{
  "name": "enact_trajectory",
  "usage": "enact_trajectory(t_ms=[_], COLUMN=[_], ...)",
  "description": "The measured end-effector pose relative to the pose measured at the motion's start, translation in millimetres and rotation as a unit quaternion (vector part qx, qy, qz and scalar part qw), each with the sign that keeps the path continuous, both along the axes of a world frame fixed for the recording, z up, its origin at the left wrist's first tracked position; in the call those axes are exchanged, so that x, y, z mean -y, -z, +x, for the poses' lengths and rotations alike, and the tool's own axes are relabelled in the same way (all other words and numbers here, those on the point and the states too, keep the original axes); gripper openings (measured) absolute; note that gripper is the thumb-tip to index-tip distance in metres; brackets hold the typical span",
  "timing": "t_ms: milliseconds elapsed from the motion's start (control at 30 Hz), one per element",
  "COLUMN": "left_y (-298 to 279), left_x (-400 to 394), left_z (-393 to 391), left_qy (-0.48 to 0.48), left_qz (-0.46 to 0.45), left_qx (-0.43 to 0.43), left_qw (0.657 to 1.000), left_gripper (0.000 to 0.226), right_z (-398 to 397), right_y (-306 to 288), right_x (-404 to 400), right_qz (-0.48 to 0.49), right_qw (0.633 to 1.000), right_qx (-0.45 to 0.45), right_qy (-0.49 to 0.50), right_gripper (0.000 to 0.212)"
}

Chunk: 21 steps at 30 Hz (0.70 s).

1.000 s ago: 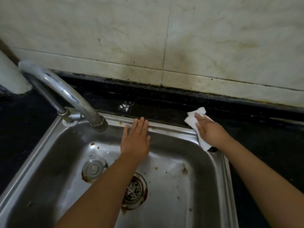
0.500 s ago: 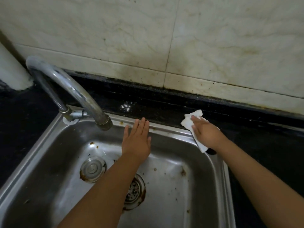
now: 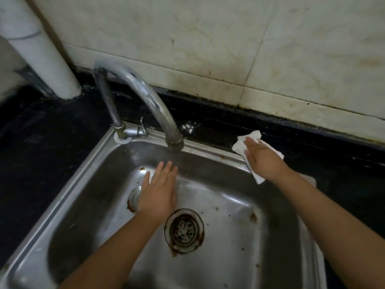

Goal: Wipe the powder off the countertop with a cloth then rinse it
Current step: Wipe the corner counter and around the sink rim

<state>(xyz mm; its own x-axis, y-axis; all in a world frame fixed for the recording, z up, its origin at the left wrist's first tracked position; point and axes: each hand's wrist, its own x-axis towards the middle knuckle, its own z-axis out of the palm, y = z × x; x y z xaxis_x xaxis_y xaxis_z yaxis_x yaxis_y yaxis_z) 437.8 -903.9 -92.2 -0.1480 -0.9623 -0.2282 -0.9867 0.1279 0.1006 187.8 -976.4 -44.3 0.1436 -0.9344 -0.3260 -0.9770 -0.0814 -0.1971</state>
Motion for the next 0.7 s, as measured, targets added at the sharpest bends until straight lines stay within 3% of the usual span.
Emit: enact_trajectory(t_ms=[100,267,467,700], left_y=[-7,-15,-9,-12], left_x=[-3,3,3,9], left_z=[34,82,122,141], left_qy=[-0.052,-0.139,-0.189,-0.154], left_qz=[-0.015,-0.021,-0.023,-0.015], left_qx=[0.021,0.065,0.074,0.079], left_qw=[0.998,0.988,0.979,0.985], left_gripper=[0.056,0.061,0.063,0.065], right_z=[52,129,185,171], right_y=[6,5,23,41], right_x=[17,44,70,47], right_qz=[-0.016,0.003,-0.013,-0.092], right_qw=[0.999,0.991,0.983,0.986], right_qx=[0.011,0.126,0.184,0.133], right_qy=[-0.041,-0.051,0.010,0.039], right_gripper=[0.045,0.055,0.045,0.044])
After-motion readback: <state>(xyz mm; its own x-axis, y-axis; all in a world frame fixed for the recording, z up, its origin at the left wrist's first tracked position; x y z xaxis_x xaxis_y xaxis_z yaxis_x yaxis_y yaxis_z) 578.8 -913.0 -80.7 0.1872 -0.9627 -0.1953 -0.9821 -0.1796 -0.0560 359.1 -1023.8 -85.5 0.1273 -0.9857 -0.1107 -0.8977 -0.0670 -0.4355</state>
